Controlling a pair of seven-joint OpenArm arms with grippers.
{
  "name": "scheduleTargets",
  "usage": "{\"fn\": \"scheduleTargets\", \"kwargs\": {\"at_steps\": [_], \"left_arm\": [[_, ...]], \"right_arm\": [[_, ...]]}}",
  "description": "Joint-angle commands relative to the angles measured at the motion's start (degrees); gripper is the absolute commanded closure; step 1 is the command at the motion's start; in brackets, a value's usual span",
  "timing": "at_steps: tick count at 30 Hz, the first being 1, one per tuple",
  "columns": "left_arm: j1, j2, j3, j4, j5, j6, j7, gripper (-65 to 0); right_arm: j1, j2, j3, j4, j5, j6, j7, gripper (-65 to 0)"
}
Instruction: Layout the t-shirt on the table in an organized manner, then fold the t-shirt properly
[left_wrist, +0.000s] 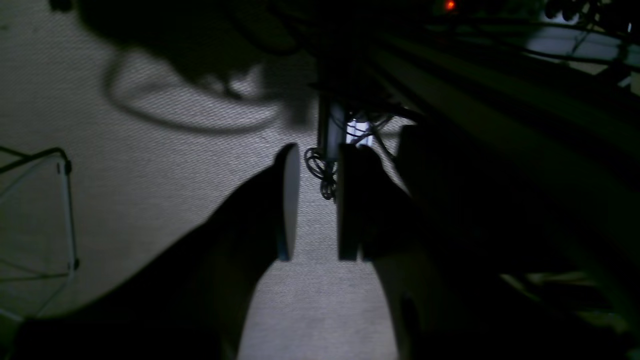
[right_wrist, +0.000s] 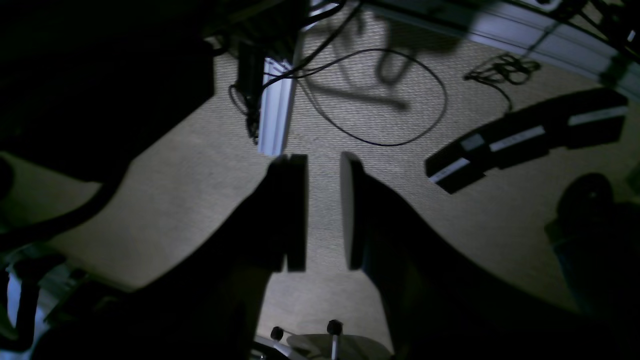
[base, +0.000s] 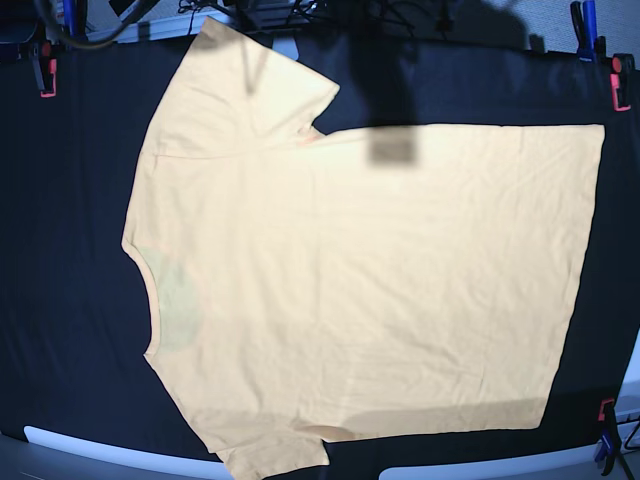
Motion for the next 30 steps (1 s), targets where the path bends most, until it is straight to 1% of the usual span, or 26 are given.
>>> {"fn": "scheduleTargets", "kwargs": {"at_steps": [1, 5, 10, 15, 25, 28, 30], "left_arm": [[0.3, 0.3, 0.1, 0.2, 0.1, -0.4, -0.7, -12.1], [0.3, 0.3, 0.1, 0.2, 0.1, -2.4, -1.3, -12.1], [0.3, 0.3, 0.1, 0.4, 0.1, -2.4, -1.3, -12.1], [1.5, 0.3, 0.1, 2.9, 0.1, -2.4, -1.3, -12.1], [6.3, 0.3, 0.1, 9.9, 0.1, -2.4, -0.7, -12.1], [8.5, 0.3, 0.1, 12.4, 0.1, -2.4, 0.1, -12.1], [10.5, 0.3, 0.1, 15.2, 0.1, -2.4, 1.7, -12.1]], "right_arm": [[0.0, 0.0, -0.1, 0.1, 0.2, 0.3, 0.2, -11.3], [0.0, 0.0, -0.1, 0.1, 0.2, 0.3, 0.2, -11.3], [0.0, 0.0, -0.1, 0.1, 0.2, 0.3, 0.2, -11.3], [-0.7, 0.0, -0.1, 0.5, 0.2, 0.3, 0.4, -11.3], [-6.8, 0.4, -0.1, 9.0, 0.2, 0.3, 1.0, -11.3], [-9.4, 1.3, 0.0, 11.9, 0.2, 0.3, 0.2, -11.3], [-11.3, 2.1, 0.0, 14.2, 0.3, 0.3, -0.2, -11.3]]}}
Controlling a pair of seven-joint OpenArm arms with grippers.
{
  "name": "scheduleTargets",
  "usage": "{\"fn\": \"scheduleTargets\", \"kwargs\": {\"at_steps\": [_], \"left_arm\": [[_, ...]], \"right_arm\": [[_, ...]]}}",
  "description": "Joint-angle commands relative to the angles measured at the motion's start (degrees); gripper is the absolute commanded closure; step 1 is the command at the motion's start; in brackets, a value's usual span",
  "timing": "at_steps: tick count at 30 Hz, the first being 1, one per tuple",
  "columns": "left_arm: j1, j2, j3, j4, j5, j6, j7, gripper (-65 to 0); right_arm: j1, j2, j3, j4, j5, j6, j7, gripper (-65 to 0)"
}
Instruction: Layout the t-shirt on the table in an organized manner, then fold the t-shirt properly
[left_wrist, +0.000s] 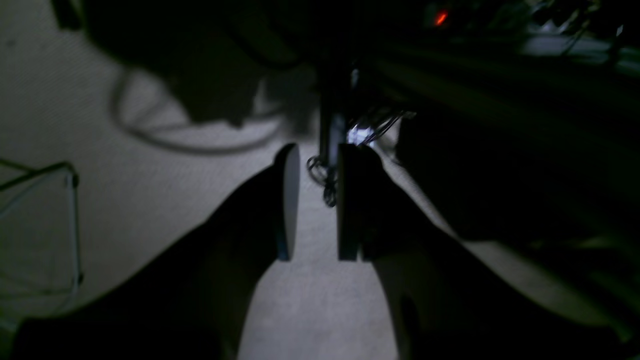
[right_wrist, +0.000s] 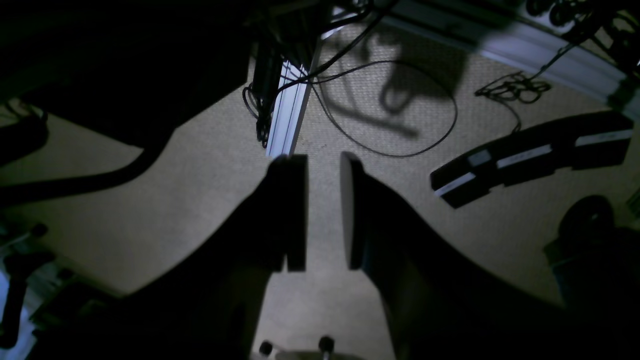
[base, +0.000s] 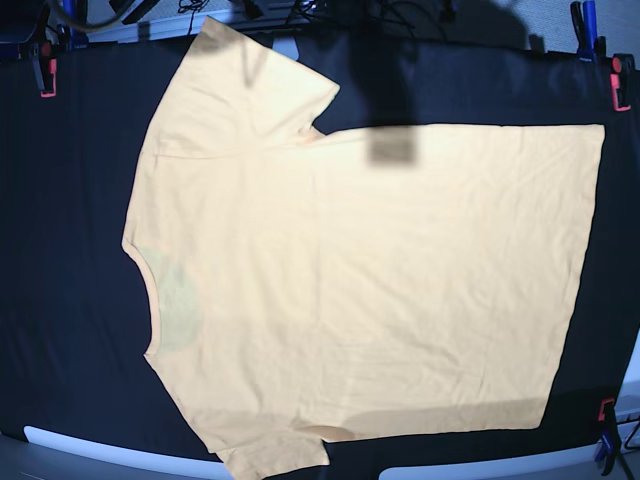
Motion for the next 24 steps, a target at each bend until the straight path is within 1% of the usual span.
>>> {"fn": "scheduleTargets", "kwargs": {"at_steps": [1, 2, 5, 7, 9, 11, 14, 17, 19, 21, 24], "left_arm": [[1.7, 0.0, 0.1, 1.9, -0.1, -0.2, 0.3, -12.1], [3.0, 0.0, 0.1, 3.9, -0.1, -0.2, 0.9, -12.1], [7.5, 0.0, 0.1, 11.1, -0.6, -0.3, 1.5, -12.1], [10.7, -0.5, 0.1, 16.3, -2.7, -0.5, 1.7, -12.1], [13.7, -1.3, 0.1, 21.3, -4.2, -1.6, 1.7, -12.1], [16.3, -2.6, 0.1, 25.7, -4.2, -2.8, 1.8, -12.1], [19.8, -5.0, 0.1, 31.6, -4.2, -3.0, 3.6, -12.1], [23.0, -7.7, 0.1, 36.9, -4.6, -3.0, 5.7, -12.1], [25.3, -9.7, 0.1, 40.4, -6.3, -3.0, 6.1, -12.1], [27.7, -11.5, 0.1, 44.0, -7.3, -3.0, 6.5, -12.1], [30.9, -13.5, 0.1, 49.8, -7.9, -3.0, 8.0, -12.1]], "right_arm": [[-1.5, 0.6, 0.0, 1.5, 0.5, 0.3, 0.1, -11.3], [-2.7, 1.0, 0.0, 2.9, 0.7, 0.3, 0.0, -11.3], [-6.7, 2.4, 0.0, 8.1, 4.5, 0.3, -0.4, -11.2], [-9.5, 3.4, 0.0, 12.4, 6.6, 0.4, -0.7, -11.2], [-12.3, 4.5, 0.0, 16.9, 7.5, 0.4, -1.0, -11.2], [-14.8, 5.6, 0.0, 21.5, 8.0, 0.4, -2.0, -11.2], [-18.7, 7.3, 0.0, 28.6, 8.7, 0.4, -3.8, -11.2], [-22.9, 9.9, 0.0, 36.2, 14.5, 0.5, -6.2, -11.2], [-26.0, 11.9, 0.0, 41.7, 18.0, 0.5, -8.9, -11.3], [-29.4, 13.9, 0.0, 47.4, 19.9, 0.5, -10.9, -11.2], [-35.0, 16.4, 0.3, 55.8, 20.0, 0.6, -11.0, -11.2]]}}
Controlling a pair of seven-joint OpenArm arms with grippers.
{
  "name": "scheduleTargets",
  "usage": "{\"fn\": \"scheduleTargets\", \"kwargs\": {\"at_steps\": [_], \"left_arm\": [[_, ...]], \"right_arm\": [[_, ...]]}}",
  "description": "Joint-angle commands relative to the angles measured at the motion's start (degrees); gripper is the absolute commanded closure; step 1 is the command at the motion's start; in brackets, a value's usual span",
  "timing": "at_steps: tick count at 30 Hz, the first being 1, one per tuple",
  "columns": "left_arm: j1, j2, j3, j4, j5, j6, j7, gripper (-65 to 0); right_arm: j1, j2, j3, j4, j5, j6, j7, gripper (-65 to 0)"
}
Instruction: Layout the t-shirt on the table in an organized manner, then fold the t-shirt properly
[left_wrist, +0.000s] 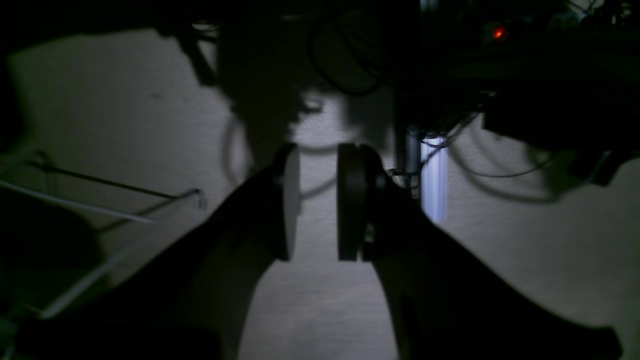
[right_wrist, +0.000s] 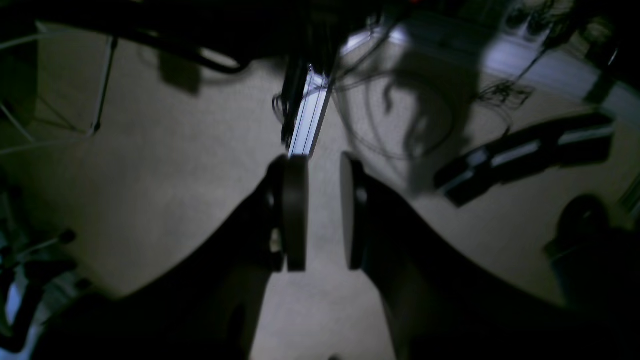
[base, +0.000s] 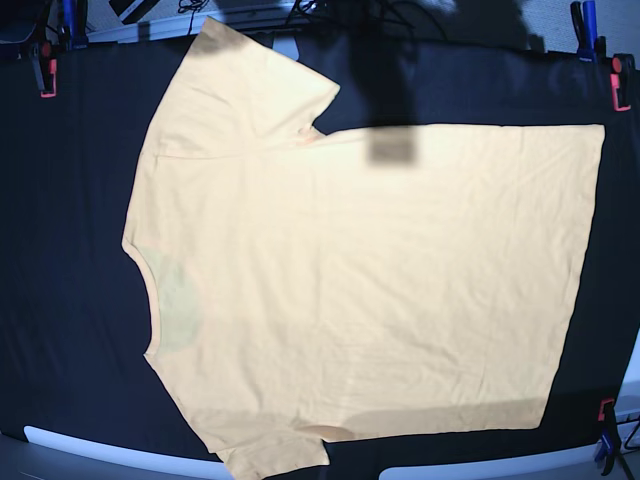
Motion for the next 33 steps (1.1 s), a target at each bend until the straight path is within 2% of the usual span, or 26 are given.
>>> {"fn": "scheduleTargets", "kwargs": {"at_steps": [1, 5, 8, 12, 16, 21, 26, 28, 30, 33], "left_arm": [[1.8, -0.8, -0.2, 2.4, -0.3, 0.0, -0.2, -12.1], [4.7, -1.9, -0.2, 10.2, -0.1, 0.0, 1.0, -12.1], [4.9, -2.6, -0.2, 15.8, 0.1, 0.0, 4.9, -12.1], [4.9, -4.4, -0.2, 22.5, 3.9, 0.1, 8.2, -12.1], [4.9, -7.0, -0.2, 28.0, 8.5, 0.3, 9.2, -12.1], [4.9, -11.9, -0.2, 34.3, 15.3, 1.2, 9.1, -12.1], [3.3, -17.9, -0.2, 38.2, 19.4, 1.0, 8.6, -12.4], [2.2, -20.9, -0.2, 38.2, 22.0, 1.0, 8.5, -16.2], [1.4, -24.1, -0.2, 38.2, 22.4, 1.0, 8.2, -21.7], [1.0, -27.7, -0.2, 37.8, 22.5, 0.6, 5.5, -26.9]], "right_arm": [[-2.7, 1.0, 0.0, 3.1, 0.5, 0.5, 0.5, -11.2], [-9.4, 4.3, 0.0, 13.9, 0.2, 0.6, -0.3, -11.2], [-12.4, 5.9, 0.7, 21.2, -0.8, 0.7, -2.5, -11.2], [-14.2, 6.1, 3.7, 28.9, -1.6, 0.9, -4.0, -11.2], [-14.2, 6.1, 6.4, 34.3, -1.6, 1.0, -4.4, -11.2], [-14.0, 6.1, 10.8, 40.3, -1.6, 0.9, -4.4, -11.2], [-11.2, 6.1, 14.8, 43.3, -1.6, 0.9, -5.1, -11.3], [-9.4, 6.1, 15.0, 43.5, -1.4, 1.1, -5.1, -11.3], [-7.8, 6.1, 14.9, 43.5, -1.4, 2.9, -5.1, -11.7], [-6.1, 6.1, 14.9, 43.5, -1.4, 5.4, -5.1, -19.7]]}}
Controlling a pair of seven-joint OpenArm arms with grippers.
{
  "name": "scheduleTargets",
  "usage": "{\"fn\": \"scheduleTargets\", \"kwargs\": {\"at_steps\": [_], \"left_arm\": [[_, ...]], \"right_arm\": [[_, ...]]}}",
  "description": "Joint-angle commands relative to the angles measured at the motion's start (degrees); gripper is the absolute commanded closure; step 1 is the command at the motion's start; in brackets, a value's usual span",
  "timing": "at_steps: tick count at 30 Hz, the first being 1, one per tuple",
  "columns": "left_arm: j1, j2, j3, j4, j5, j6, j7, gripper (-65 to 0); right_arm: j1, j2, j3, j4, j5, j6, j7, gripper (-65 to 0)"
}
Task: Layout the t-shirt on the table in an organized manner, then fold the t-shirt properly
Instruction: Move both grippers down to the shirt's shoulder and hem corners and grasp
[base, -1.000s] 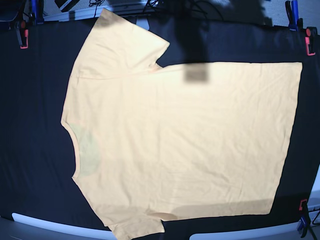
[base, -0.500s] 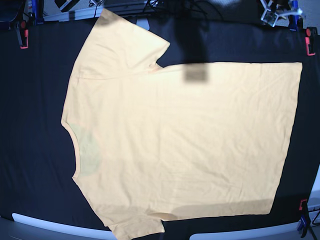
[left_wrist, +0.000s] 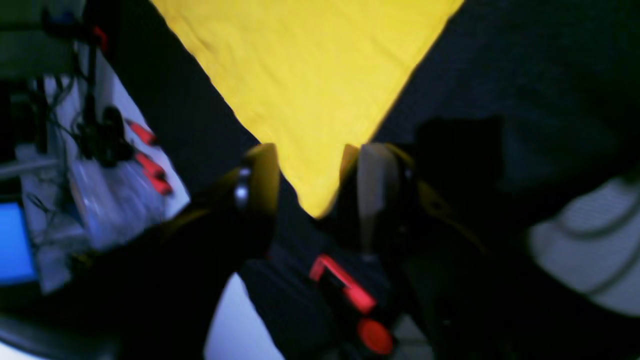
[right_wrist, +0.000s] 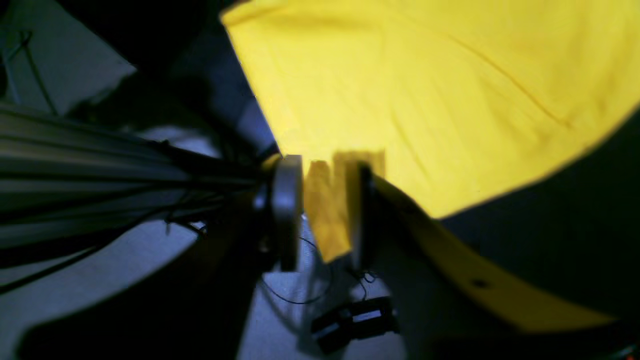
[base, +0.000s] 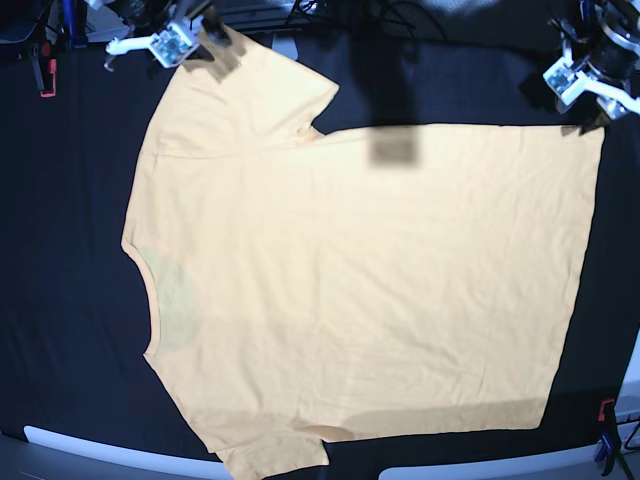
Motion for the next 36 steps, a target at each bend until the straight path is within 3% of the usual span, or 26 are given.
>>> {"fn": "scheduleTargets", "kwargs": {"at_steps": [1, 3, 6, 9, 13, 24, 36], "left_arm": [[0.4, -1.6, -0.3, 0.5, 0.2, 0.3, -1.3, -27.1], [0.4, -3.4, -0.3, -0.5, 0.2, -0.7, -2.9, -27.1], [-0.3, -5.1, -0.3, -3.7, 2.4, -1.4, -6.0, -27.1], [-2.6, -5.1, -0.3, -8.9, 6.7, -1.6, -11.4, -27.1], [-6.6, -5.1, -0.2, -15.8, 7.7, -1.6, -15.7, -27.0], [-9.1, -5.1, 0.4, -23.2, 7.6, -1.6, -18.3, -26.9], [-21.8, -3.9, 12.0, -33.2, 7.6, -1.6, -15.9, -26.8]], "right_arm": [[-0.2, 0.3, 0.2, 1.1, 0.4, 0.4, 1.0, -22.9], [0.3, 0.3, 0.3, 1.1, 0.3, 0.4, 1.0, -26.9], [0.9, 0.3, 0.3, 1.1, -0.8, 0.4, 0.9, -27.0], [2.4, 0.3, 0.3, 1.1, -2.9, 0.3, 0.9, -27.0], [5.4, 0.3, 0.3, 1.1, -3.3, 0.3, 0.9, -27.0], [10.5, 0.3, 0.3, 1.1, -3.3, 0.3, 0.2, -27.0], [10.5, 0.3, 0.3, 1.1, -3.3, 0.3, -1.6, -27.0]]}}
